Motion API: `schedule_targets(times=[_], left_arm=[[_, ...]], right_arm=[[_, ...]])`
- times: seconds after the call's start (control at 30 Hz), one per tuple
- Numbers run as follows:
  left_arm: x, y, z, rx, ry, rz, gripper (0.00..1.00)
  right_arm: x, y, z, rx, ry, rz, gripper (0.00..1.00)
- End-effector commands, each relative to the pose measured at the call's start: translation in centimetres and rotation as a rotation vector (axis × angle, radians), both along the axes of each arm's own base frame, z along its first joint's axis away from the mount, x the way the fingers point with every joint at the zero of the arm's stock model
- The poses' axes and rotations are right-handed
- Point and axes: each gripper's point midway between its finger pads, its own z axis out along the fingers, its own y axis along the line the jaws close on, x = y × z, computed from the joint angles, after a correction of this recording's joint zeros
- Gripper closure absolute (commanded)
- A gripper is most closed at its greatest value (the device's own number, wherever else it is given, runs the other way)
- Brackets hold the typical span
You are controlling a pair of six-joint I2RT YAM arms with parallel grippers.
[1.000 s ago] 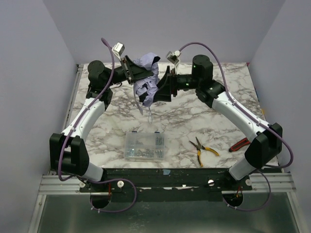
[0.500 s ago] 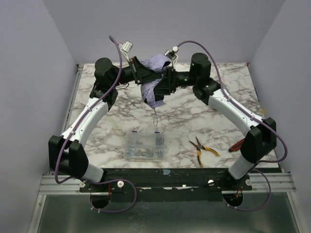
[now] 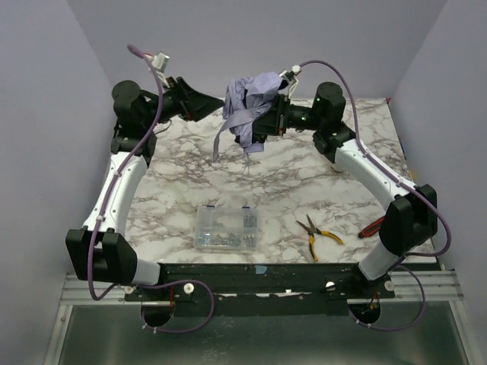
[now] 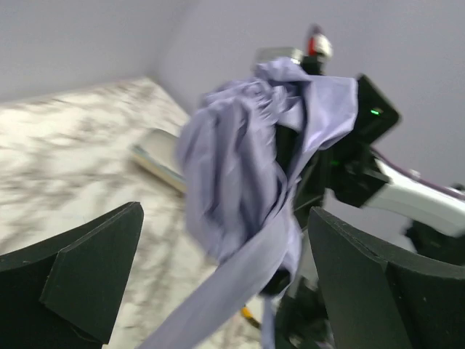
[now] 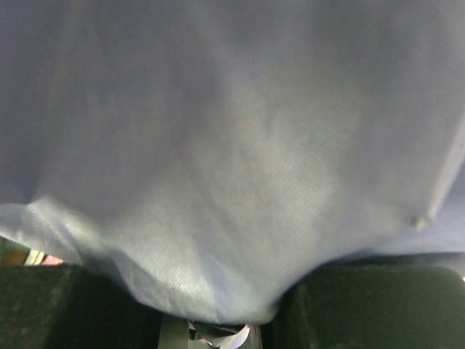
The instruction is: Open the umbrella
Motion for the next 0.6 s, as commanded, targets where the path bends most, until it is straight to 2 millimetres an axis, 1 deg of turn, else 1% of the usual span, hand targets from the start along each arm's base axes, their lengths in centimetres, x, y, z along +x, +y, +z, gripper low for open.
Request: schedule_targets(times=[0.0,0.07,0.1,0.13,0.2,0.27,0.33,0.43,0.47,0.5,0.53,0.57], left_arm=[[0.0,5.0,-0.8,0.152,-0.175,0.191,0.01],[-1.8,4.6,-3.2,0.211,-0.195,0.15,0.02],[-2.9,4.1,-4.0,0.229,-0.212,0.122,0.02],[-3.8,3.5,-4.9,0.245,-0.215,0.095,0.04],[-5.8,1.7,-6.6,0.28,-0.222,0.029,0.17],[-7.1,-0.2,-7.4,0.317,-0.248,-0.023,0.19],[-7.9,-2.4,-7.8,0.349,-0.258,-0.074,0.2],[-7.0,-4.1,-8.0,0.37,-0.231,-0.07,0.21],[-6.4,-4.5,-8.3,0.382,-0.219,-0.053,0.16],[-5.8,-4.7,-8.4,0.399,-0.215,-0.027,0.09],[-5.0,-4.9,-8.6,0.419,-0.215,0.002,0.06],[-4.6,-5.1,-8.7,0.435,-0.224,0.018,0.05]], right_arm=[[3.8,-3.5,3.4,0.093,-0.04,-0.217,0.99],[5.4,-4.4,3.8,0.111,-0.027,-0.297,0.99],[6.0,-4.7,4.0,0.116,-0.027,-0.324,0.99],[6.4,-4.8,4.2,0.12,-0.033,-0.346,0.99],[6.7,-4.8,4.5,0.131,-0.038,-0.352,0.99],[6.8,-4.6,4.4,0.137,-0.027,-0.34,0.99],[6.6,-4.4,4.5,0.145,-0.026,-0.318,0.99],[6.3,-4.3,4.9,0.153,-0.035,-0.3,0.99],[6.1,-4.3,5.0,0.155,-0.039,-0.291,0.99],[5.9,-4.3,5.3,0.16,-0.045,-0.284,0.99],[5.7,-4.2,5.2,0.161,-0.046,-0.273,0.99],[5.4,-4.1,5.2,0.162,-0.047,-0.264,0.99]])
